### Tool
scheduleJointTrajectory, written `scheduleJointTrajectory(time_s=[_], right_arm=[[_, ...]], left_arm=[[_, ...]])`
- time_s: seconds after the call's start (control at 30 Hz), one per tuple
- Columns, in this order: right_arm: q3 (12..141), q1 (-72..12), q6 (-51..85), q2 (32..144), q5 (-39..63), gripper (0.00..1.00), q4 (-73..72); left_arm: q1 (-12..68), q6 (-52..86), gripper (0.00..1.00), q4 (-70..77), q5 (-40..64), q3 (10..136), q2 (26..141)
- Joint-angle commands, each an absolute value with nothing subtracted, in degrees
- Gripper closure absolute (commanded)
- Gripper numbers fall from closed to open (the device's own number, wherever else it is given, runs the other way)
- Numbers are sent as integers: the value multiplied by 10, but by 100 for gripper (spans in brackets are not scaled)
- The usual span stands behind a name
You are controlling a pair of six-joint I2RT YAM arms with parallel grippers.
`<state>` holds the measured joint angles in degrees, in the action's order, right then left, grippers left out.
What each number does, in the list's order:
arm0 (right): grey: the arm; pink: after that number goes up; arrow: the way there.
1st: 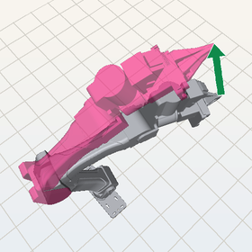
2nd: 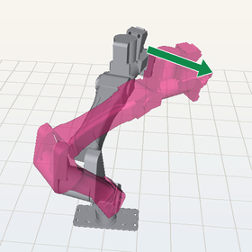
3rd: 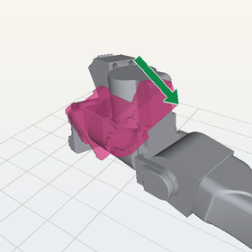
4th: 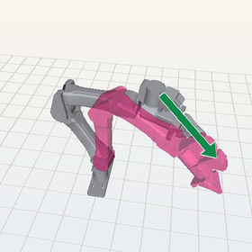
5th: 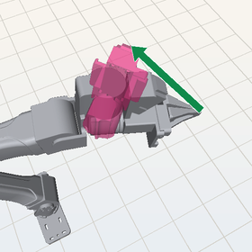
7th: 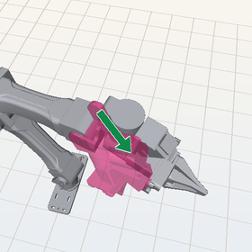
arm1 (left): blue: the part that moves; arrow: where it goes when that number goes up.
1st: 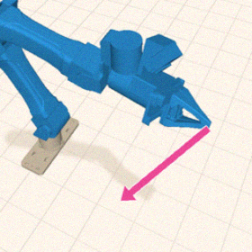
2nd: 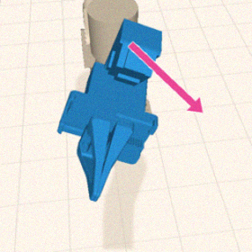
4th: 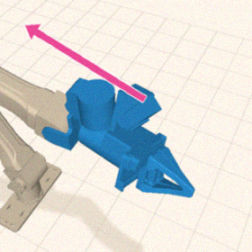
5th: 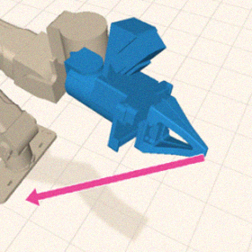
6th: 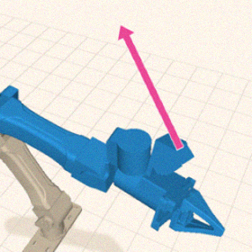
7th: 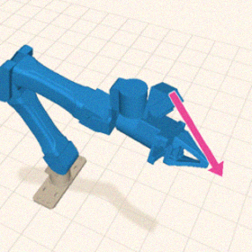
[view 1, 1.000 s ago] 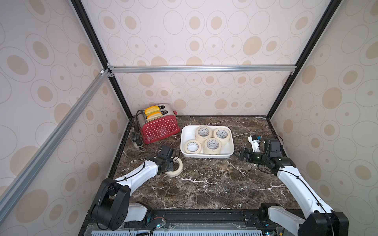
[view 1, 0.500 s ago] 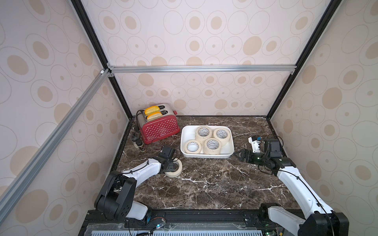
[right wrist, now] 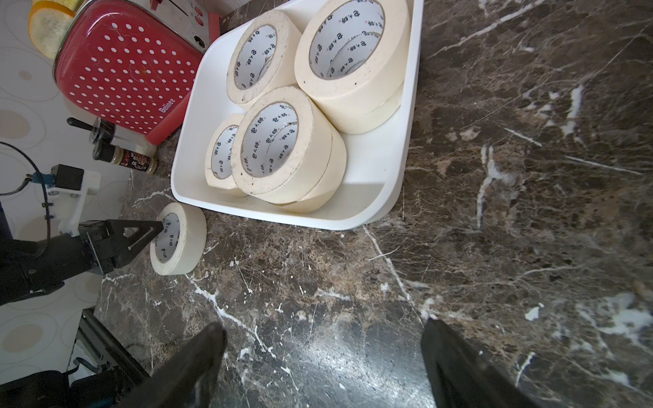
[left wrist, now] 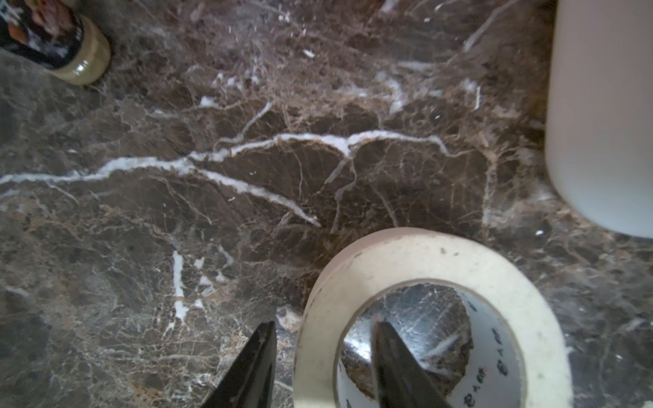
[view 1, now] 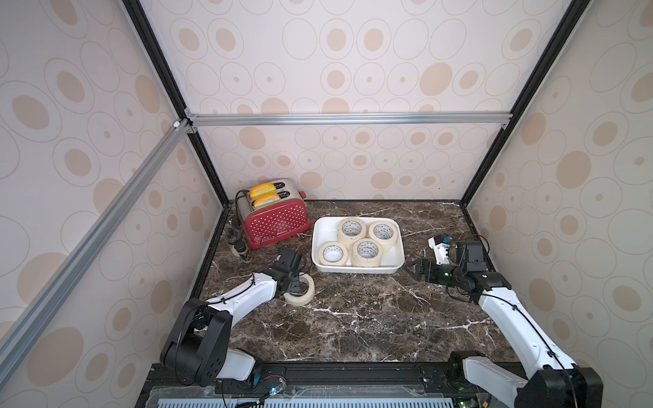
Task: Take out the art tape in the storage box
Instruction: Place the art tape at the center of the board.
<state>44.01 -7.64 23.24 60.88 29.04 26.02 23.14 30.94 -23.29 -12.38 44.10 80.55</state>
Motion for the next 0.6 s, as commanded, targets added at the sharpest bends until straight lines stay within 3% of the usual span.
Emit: scheduleJointTrajectory(time_s=[0.0,0.3,0.57], right_arm=[[454,-74,223,597,300,9,275],[452,-74,222,587,300,9,277],[445,-74,227,587,306,9,273]], left_arm=[[228,306,48,-250,-134,478,790],[239,280,31,-271,-90,579,768],[279,231,27,-342,-72,725,861]])
